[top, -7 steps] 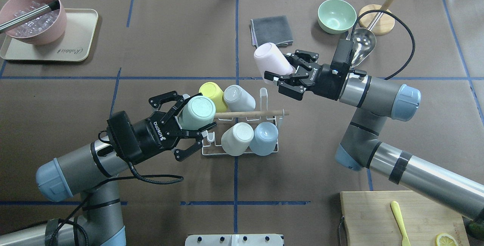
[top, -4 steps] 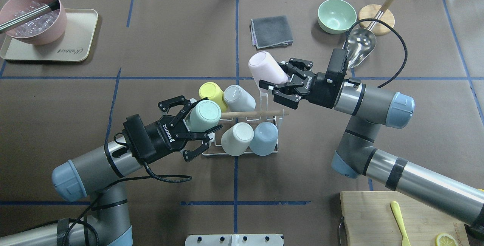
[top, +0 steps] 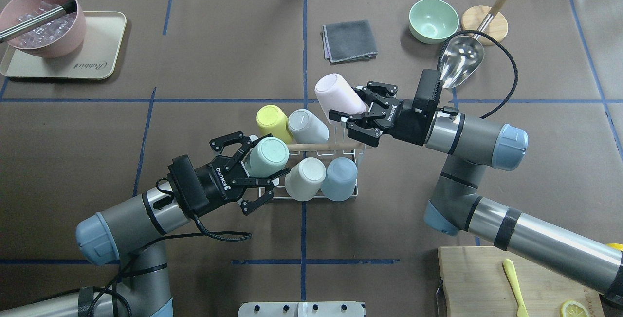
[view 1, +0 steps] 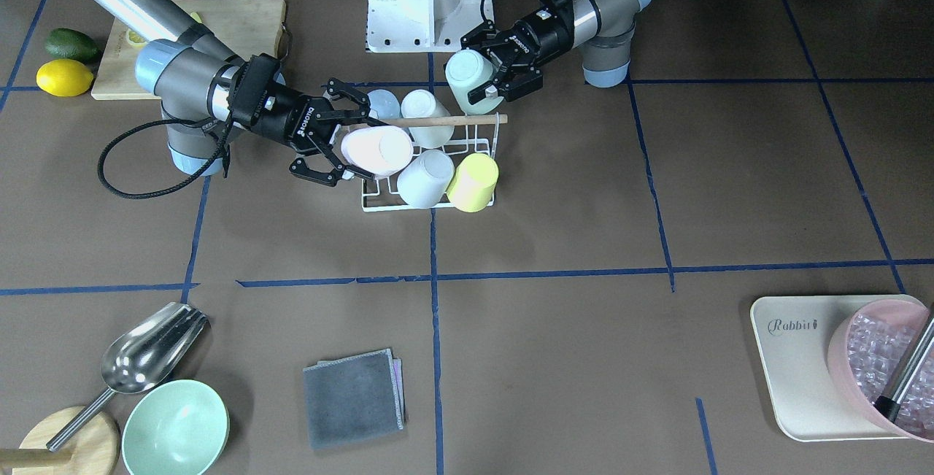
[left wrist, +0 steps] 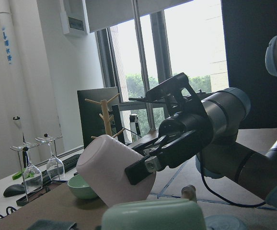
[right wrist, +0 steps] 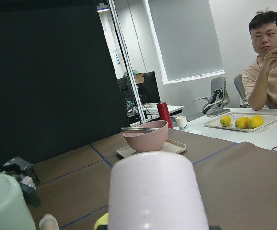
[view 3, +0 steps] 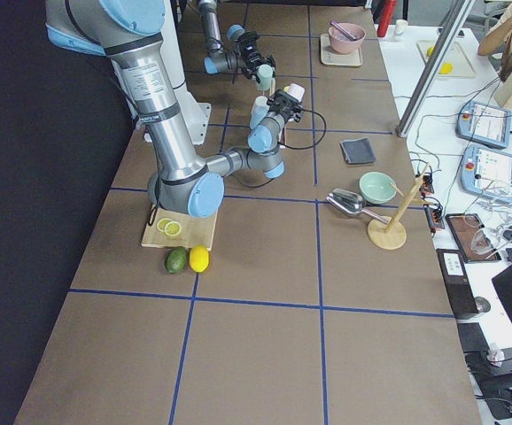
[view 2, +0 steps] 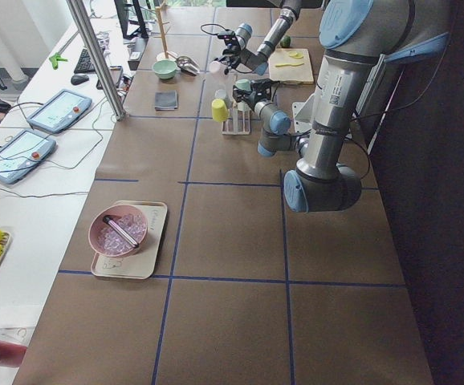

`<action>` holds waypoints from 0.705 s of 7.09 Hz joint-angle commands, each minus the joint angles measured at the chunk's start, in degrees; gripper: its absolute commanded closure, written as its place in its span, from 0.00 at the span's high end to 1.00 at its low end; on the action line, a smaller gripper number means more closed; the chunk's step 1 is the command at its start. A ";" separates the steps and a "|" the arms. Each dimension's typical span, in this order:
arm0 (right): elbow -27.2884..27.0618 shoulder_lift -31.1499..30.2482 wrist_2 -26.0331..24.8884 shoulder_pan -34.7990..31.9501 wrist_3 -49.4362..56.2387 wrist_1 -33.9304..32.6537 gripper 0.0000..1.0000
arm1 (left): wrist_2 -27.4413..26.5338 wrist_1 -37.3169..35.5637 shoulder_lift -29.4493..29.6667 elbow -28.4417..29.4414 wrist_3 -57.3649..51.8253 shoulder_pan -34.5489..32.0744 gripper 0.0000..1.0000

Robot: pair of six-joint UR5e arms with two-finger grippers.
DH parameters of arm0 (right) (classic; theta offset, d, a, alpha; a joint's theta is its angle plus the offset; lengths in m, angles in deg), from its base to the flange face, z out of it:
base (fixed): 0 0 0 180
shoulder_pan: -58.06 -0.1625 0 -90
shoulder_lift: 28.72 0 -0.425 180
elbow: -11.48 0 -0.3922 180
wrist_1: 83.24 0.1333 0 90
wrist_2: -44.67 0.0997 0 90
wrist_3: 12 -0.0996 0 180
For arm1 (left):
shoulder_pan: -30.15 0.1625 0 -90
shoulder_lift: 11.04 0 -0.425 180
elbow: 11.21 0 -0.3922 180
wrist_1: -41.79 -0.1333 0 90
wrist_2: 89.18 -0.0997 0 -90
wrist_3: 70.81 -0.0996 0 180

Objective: Place cup on cup holder

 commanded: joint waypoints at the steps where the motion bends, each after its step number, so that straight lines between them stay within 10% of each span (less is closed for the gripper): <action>1: 0.10 0.12 -0.41 0.13 -0.02 -0.39 0.06 | -0.10 0.09 -0.21 0.21 -0.08 0.75 0.05; 5: 0.19 0.12 -1.38 1.80 -0.02 -0.65 0.10 | -0.53 0.18 -0.47 0.56 -0.17 0.67 0.18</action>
